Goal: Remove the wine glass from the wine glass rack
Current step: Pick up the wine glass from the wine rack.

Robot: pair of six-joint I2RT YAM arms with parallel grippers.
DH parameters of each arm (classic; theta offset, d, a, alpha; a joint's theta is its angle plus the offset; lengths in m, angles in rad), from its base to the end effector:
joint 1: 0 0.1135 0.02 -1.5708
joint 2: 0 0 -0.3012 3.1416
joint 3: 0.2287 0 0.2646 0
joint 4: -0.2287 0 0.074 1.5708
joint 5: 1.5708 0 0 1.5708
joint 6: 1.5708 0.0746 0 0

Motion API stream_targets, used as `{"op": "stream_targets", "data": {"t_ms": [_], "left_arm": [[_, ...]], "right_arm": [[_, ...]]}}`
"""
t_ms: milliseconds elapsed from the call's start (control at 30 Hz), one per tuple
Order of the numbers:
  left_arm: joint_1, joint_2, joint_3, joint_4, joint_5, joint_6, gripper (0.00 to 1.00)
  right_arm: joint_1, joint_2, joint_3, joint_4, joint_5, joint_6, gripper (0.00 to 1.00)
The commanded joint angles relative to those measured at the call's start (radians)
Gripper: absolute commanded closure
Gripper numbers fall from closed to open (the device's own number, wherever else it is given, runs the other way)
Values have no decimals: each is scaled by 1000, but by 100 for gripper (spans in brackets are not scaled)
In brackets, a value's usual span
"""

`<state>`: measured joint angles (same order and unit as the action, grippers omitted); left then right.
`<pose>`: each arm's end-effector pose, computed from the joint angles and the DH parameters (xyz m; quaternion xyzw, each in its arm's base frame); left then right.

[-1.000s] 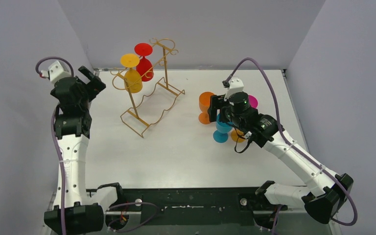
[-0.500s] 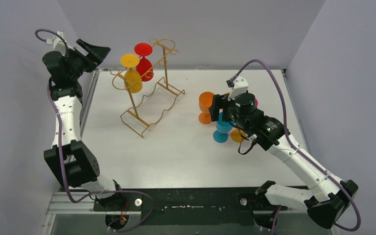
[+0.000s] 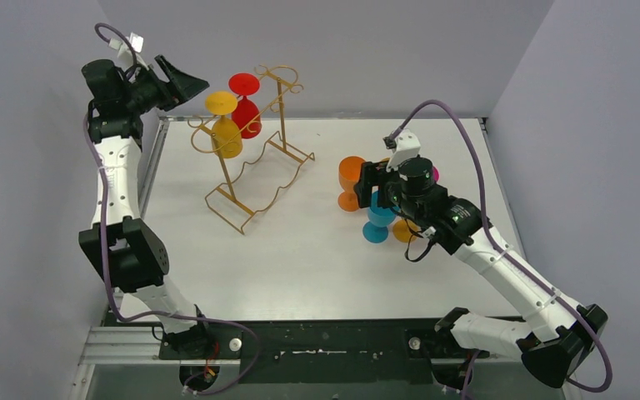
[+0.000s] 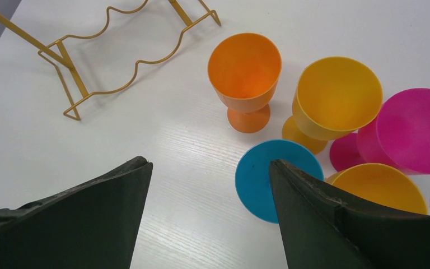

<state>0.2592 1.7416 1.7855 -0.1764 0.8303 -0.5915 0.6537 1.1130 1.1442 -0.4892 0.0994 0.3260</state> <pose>0.4484 0.0619 0.4651 -0.0421 0.7367 -0.3990 0.5443 0.2232 0.1617 0.3861 -0.1124 0.8410 0.2109 0.4853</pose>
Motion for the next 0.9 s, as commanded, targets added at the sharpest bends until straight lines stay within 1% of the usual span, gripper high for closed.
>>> {"op": "stream_targets", "data": {"t_ms": [0,33,67,133,167,200,233,300,400,467,567,667,733,800,867], "left_arm": [[-20,37,78,-159,67,135,28],[-27,44,91,-190,65,156,30],[-34,55,110,-224,61,181,36],[-58,77,163,-337,34,263,41],[-71,90,190,-378,5,291,46],[-82,101,215,-415,-11,312,49],[-91,111,235,-437,-20,319,49],[-102,124,256,-461,-28,326,51],[-104,121,262,-471,-43,334,57],[-104,114,245,-459,-50,329,63],[-104,110,237,-444,-48,315,65],[-103,110,241,-444,-49,306,64],[-100,103,242,-441,-49,301,58],[-98,95,245,-436,-49,296,56],[-95,89,250,-436,-40,294,52]], "right_arm": [[-8,17,31,-2,-5,20,21],[-8,17,32,-5,-7,23,21],[-8,17,32,-9,-7,24,22],[-9,13,33,-13,-7,24,21],[-8,12,33,-16,-6,21,21],[-8,9,33,-17,-5,18,21],[-8,7,32,-19,-4,13,21],[-8,1,29,-18,-7,6,21],[-8,-4,20,-17,-6,5,21],[-8,-2,16,-17,-7,8,21],[-8,5,11,-17,-8,10,21],[-8,16,15,-21,-14,10,21],[-9,20,18,-25,-16,9,21],[-8,23,17,-25,-15,8,21],[-8,24,17,-28,-15,8,21]]}}
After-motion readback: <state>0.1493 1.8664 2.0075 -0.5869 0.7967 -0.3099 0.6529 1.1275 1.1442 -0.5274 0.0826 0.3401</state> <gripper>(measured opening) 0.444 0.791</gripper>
